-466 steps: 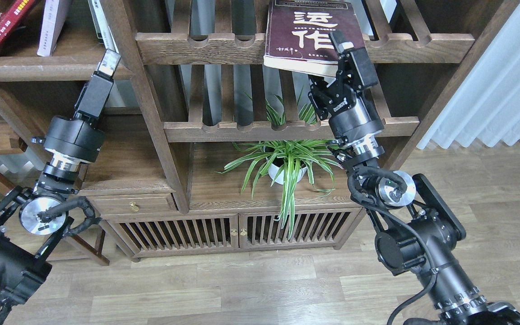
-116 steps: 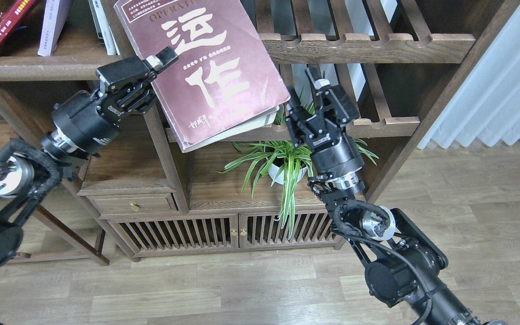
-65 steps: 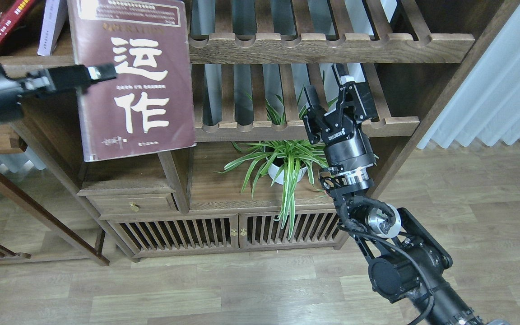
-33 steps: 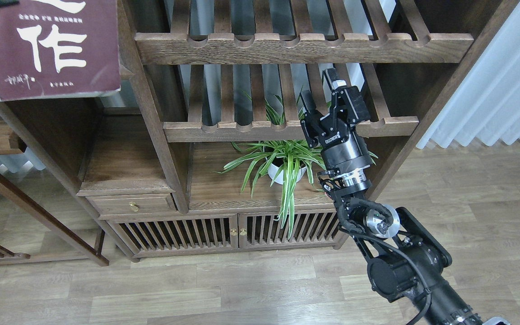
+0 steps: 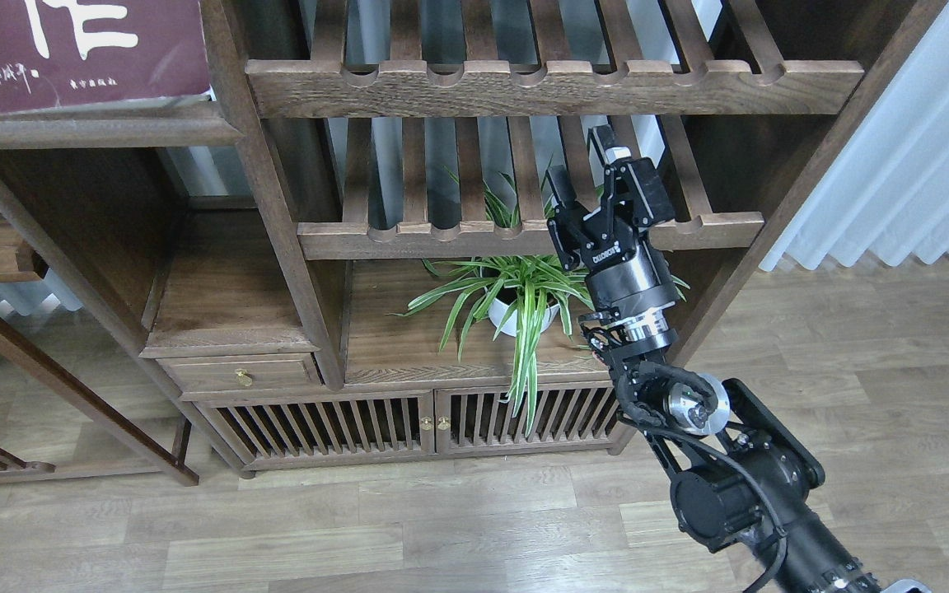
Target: Organize books on shelf
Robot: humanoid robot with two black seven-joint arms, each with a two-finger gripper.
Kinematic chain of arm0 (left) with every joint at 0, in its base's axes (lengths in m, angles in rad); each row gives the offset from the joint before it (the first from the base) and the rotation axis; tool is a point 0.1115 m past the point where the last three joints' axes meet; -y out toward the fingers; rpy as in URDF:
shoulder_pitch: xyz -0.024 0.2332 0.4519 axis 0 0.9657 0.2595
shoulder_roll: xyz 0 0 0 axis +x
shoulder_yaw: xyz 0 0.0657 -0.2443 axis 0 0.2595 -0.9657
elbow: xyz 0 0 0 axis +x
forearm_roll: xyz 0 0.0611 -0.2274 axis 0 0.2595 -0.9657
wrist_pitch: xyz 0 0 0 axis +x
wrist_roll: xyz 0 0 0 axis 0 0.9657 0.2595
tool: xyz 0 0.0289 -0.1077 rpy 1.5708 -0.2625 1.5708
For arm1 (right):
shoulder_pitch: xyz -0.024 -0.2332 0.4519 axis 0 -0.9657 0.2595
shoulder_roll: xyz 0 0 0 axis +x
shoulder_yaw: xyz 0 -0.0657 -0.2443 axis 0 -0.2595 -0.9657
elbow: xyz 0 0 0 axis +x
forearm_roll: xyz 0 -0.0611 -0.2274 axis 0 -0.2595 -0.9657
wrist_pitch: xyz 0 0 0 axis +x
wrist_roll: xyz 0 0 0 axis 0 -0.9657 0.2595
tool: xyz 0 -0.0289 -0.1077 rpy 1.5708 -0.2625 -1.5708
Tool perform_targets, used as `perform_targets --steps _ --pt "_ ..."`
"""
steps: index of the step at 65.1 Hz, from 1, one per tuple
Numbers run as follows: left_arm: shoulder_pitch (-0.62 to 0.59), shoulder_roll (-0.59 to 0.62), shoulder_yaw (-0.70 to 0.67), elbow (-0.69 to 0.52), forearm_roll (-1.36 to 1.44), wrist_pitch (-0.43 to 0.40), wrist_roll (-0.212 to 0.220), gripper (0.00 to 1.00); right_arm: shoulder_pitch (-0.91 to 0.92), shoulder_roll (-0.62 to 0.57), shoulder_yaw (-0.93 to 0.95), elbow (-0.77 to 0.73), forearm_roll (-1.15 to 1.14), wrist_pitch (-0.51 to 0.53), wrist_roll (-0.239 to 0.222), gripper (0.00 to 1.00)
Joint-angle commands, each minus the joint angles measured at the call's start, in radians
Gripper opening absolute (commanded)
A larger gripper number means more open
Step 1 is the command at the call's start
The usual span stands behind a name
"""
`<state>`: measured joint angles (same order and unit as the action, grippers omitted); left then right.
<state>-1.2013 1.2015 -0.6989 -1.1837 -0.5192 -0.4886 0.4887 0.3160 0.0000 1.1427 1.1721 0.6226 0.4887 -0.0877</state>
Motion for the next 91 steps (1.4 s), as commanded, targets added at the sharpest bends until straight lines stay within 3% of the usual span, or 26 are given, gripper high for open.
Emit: perform_targets --steps 1,35,41,57,64,65,78,91 --pt "0.0 -0.002 -0.019 0.049 0.01 0.0 0.0 0.0 0.0 0.0 0.0 0.0 0.0 0.0 -0.001 0.83" --pt "-0.001 -0.017 -0.068 0.153 0.261 0.0 -0.001 0.0 -0.005 0.0 -0.015 0.001 -0.008 0.0 -0.004 0.83" --pt "-0.001 -0.033 -0.091 0.153 0.289 0.0 -0.041 0.0 -0.003 0.0 -0.017 0.001 -0.008 0.0 -0.004 0.83" --pt "-0.001 -0.065 -0.146 0.159 0.349 0.0 -0.082 0.0 -0.005 0.0 -0.017 0.001 -0.011 0.0 -0.004 0.83" --pt "-0.001 -0.066 -0.151 0.162 0.395 0.0 -0.128 0.0 -0.006 0.0 -0.017 0.001 -0.026 0.0 -0.004 0.83" --pt "-0.001 -0.069 -0.151 0.162 0.418 0.0 -0.153 0.0 -0.006 0.0 -0.017 0.003 -0.027 0.0 -0.004 0.83" --pt "-0.001 -0.108 -0.174 0.162 0.484 0.0 -0.191 0.0 -0.008 0.0 -0.017 0.003 -0.027 0.0 -0.004 0.83" --pt "0.0 -0.14 -0.177 0.162 0.587 0.0 -0.291 0.0 -0.006 0.0 -0.017 0.003 -0.027 0.0 -0.004 0.83"
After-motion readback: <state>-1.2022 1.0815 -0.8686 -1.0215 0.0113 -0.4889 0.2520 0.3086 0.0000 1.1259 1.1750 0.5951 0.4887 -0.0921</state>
